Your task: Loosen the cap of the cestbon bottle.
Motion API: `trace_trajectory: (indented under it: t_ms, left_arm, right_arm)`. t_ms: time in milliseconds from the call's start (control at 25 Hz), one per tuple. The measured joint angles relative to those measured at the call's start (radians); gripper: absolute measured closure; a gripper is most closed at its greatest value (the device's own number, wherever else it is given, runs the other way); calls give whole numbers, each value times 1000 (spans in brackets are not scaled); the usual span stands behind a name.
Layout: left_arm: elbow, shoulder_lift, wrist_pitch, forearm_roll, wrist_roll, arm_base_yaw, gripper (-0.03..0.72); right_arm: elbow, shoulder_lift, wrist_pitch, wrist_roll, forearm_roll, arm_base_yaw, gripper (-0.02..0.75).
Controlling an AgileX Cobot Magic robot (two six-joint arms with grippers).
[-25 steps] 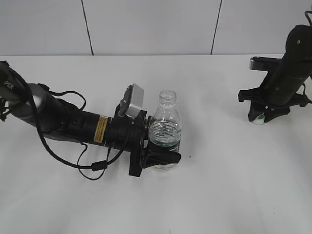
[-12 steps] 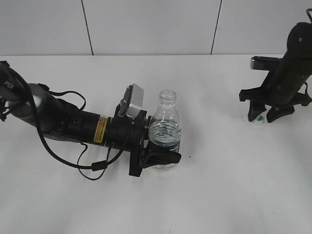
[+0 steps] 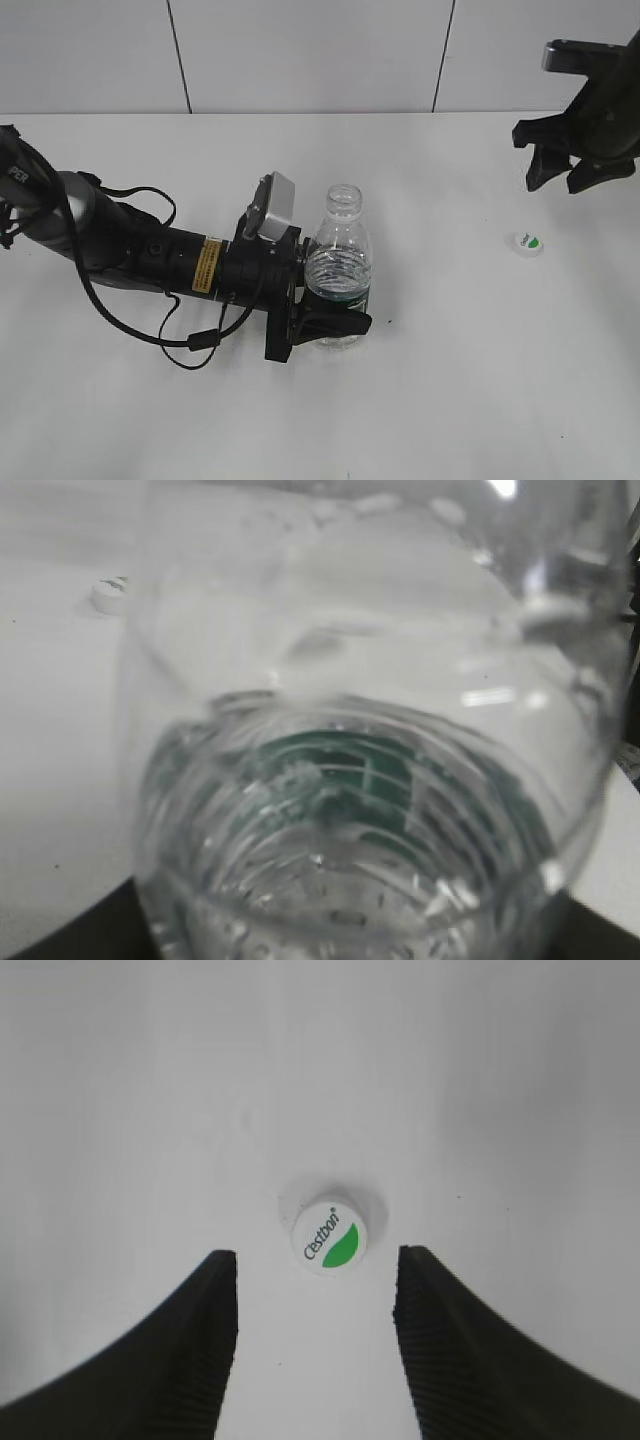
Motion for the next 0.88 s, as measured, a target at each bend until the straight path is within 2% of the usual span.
trace_trajectory:
  t_ms: [400,720,880]
  left_arm:
    - [0,0,7,-25,-5,0,230]
    - [0,0,1,-44,-55,0,120]
    - [0,-1,-40,-37,-63,0,107]
  right_arm:
    - [-1,-21,21,0,-1,0,346]
    - [-1,-21,21,-1,-3,0,346]
    - [-1,-21,21,-1,-3,0,346]
